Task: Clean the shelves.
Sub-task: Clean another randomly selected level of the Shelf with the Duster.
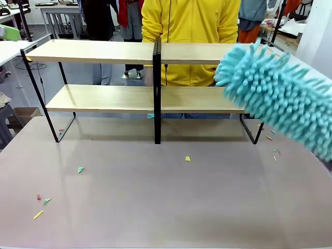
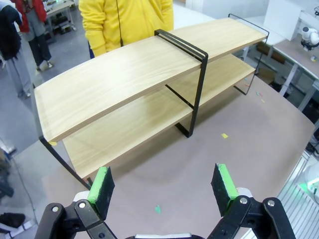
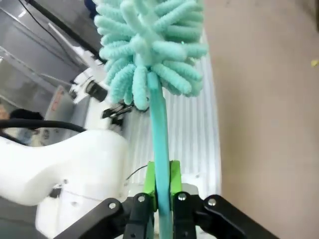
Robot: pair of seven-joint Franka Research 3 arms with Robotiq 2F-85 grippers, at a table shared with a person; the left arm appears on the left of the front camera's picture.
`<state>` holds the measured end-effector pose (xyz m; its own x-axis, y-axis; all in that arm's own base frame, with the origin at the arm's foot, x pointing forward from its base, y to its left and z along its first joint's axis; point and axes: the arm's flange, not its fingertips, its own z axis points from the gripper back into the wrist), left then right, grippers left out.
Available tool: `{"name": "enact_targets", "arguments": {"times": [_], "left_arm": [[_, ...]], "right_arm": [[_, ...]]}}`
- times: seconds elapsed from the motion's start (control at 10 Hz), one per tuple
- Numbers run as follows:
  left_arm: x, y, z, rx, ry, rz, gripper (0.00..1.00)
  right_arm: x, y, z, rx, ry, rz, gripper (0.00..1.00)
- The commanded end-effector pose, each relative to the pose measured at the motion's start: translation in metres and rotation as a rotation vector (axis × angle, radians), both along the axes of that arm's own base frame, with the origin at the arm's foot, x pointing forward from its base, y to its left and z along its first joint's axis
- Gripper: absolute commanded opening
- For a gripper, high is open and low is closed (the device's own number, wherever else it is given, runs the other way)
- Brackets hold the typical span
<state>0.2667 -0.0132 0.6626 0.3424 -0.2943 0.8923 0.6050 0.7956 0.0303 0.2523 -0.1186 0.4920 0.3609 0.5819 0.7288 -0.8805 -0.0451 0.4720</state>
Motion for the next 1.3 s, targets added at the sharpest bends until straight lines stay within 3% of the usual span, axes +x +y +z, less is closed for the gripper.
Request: {"name": "enact_targets", "arguments": {"times": [0.0,0.1,0.2,1.2], "left_arm": [[-0.0008,-0.0014,0.0008,0.002,0.0,0.015,1.0],[-0.0008,-0.0014,0.0008,0.002,0.0,0.015,1.0],[-0.0008,-0.0014,0.0008,0.002,0.0,0.015,1.0],[-0.0008,-0.0014,0.0008,0.002,0.0,0.015,1.0]], "right_arm": [[0.0013,-0.0047,-0.0008,0.107,-0.218,-0.108,0.12],[0.0047,-0.0032,0.0002,0.086,-0.28,-0.282,0.12],[0.0021,-0.0074,0.0049,0.051,-0.099,-0.054,0.12],[0.0038,-0.0022,0.0031,0.048,-0.089,-0.072,0.12]]}}
